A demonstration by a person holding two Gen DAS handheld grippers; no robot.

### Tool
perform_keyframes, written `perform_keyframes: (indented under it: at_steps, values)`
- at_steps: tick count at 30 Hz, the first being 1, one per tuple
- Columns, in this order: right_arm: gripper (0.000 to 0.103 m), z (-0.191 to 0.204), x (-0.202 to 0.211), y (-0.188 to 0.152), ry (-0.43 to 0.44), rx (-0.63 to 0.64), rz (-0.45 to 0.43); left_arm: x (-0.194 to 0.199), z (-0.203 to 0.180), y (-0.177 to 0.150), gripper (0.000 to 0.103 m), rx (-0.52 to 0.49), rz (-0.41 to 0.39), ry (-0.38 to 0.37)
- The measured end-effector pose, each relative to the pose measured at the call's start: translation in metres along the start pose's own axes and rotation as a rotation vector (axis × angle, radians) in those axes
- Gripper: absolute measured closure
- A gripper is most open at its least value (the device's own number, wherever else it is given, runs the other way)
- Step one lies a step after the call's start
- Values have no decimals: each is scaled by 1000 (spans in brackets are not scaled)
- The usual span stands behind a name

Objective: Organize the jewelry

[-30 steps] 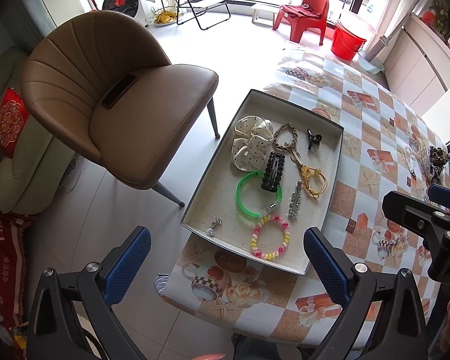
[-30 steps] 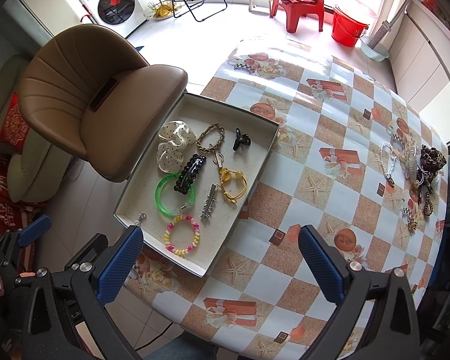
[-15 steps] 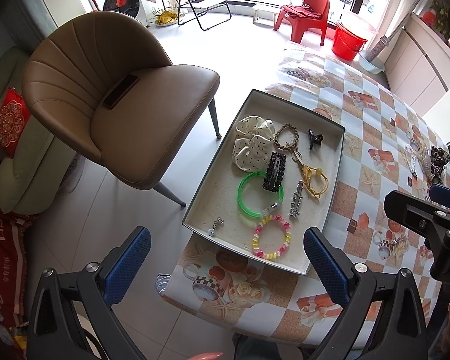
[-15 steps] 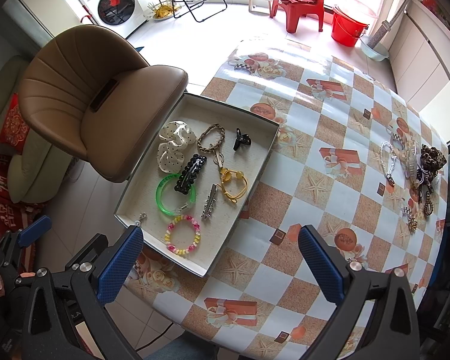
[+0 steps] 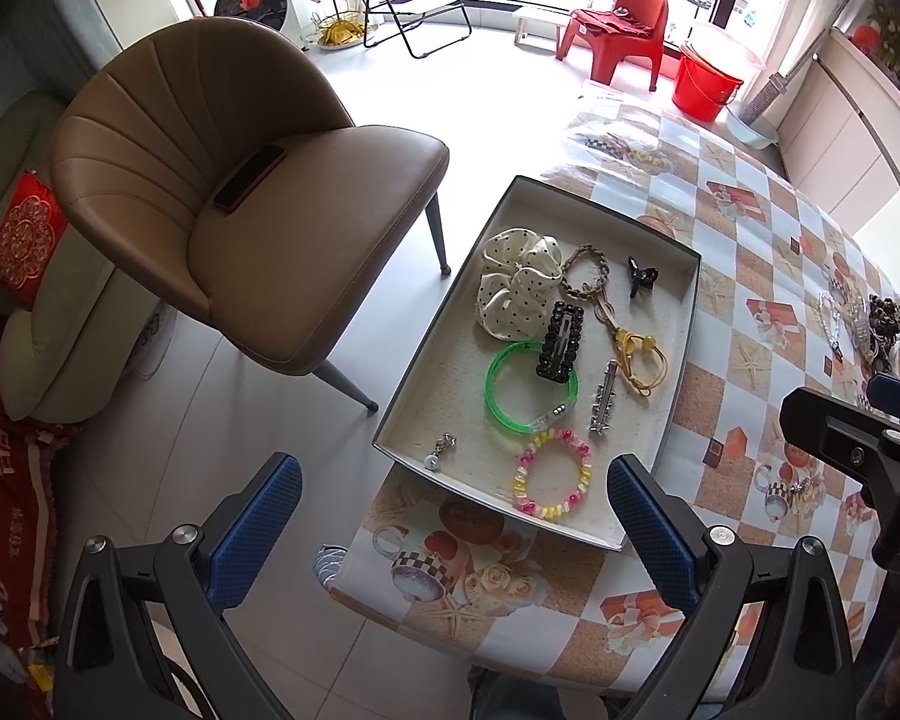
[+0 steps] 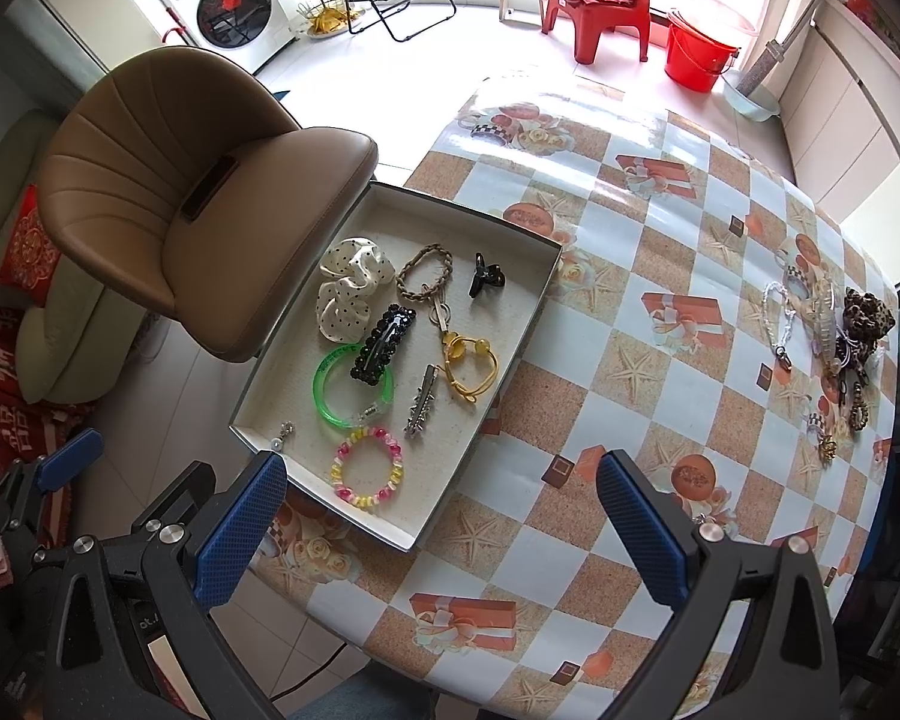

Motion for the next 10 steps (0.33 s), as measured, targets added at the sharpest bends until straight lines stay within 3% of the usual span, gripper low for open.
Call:
perform_keyframes:
  at_steps: [10]
  values:
    - [0, 1, 0, 0, 0, -2, 0, 0, 1, -1, 0, 7, -1, 2]
Point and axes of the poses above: each gripper's, at about its wrist camera, not at the fingertips, and x roughly against the way its jaws point, z to its left, y to its top, the point moved 10 cm from there along -x, roughly the way its jaws point, and after that the axes turned 15 degrees about -y, right-handed, at the moved point
